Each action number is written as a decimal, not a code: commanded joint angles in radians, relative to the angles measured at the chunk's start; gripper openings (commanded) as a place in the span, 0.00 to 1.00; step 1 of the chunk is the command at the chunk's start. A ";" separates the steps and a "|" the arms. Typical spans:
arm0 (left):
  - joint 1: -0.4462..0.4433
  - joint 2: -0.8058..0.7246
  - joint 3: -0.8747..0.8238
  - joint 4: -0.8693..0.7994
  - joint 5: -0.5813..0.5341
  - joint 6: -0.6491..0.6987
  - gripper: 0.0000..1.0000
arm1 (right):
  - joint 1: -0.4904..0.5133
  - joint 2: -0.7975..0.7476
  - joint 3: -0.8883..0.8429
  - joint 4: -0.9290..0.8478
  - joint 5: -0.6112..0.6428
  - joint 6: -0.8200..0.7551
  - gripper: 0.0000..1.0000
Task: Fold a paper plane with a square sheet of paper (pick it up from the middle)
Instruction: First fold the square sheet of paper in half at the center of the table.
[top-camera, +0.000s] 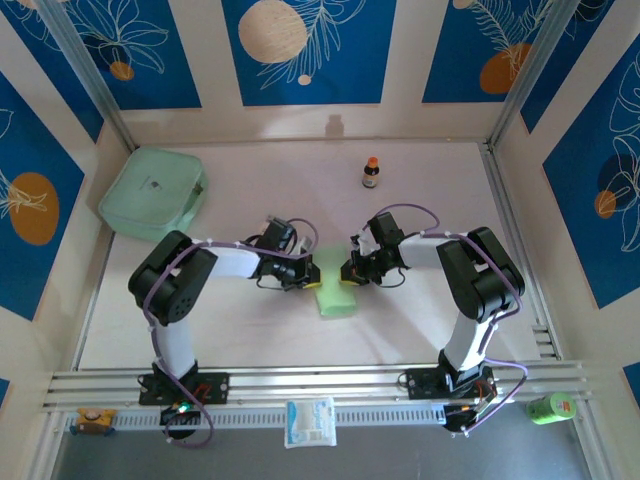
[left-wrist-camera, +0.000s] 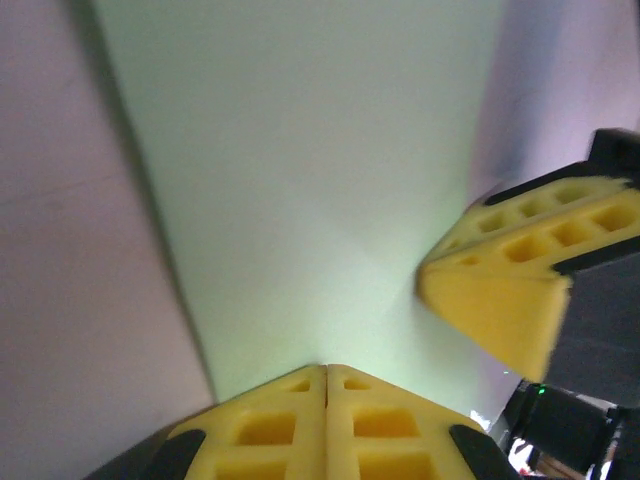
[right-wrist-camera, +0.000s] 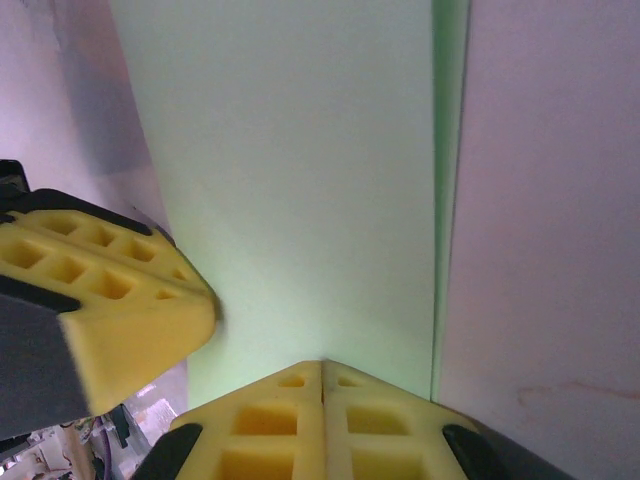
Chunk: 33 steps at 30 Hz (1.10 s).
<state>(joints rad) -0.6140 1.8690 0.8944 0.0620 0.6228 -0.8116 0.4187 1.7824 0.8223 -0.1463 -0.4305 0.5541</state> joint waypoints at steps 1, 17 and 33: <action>-0.004 0.025 -0.018 -0.105 -0.036 0.092 0.00 | 0.005 0.019 -0.039 -0.101 0.095 0.009 0.00; -0.043 -0.098 -0.029 0.007 -0.006 -0.044 0.00 | 0.005 0.020 -0.039 -0.102 0.099 0.012 0.00; -0.062 -0.038 -0.139 -0.080 -0.081 0.067 0.00 | 0.000 0.015 -0.046 -0.104 0.101 0.015 0.00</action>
<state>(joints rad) -0.6655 1.8168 0.7937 0.1326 0.6262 -0.8158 0.4187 1.7821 0.8219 -0.1463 -0.4294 0.5579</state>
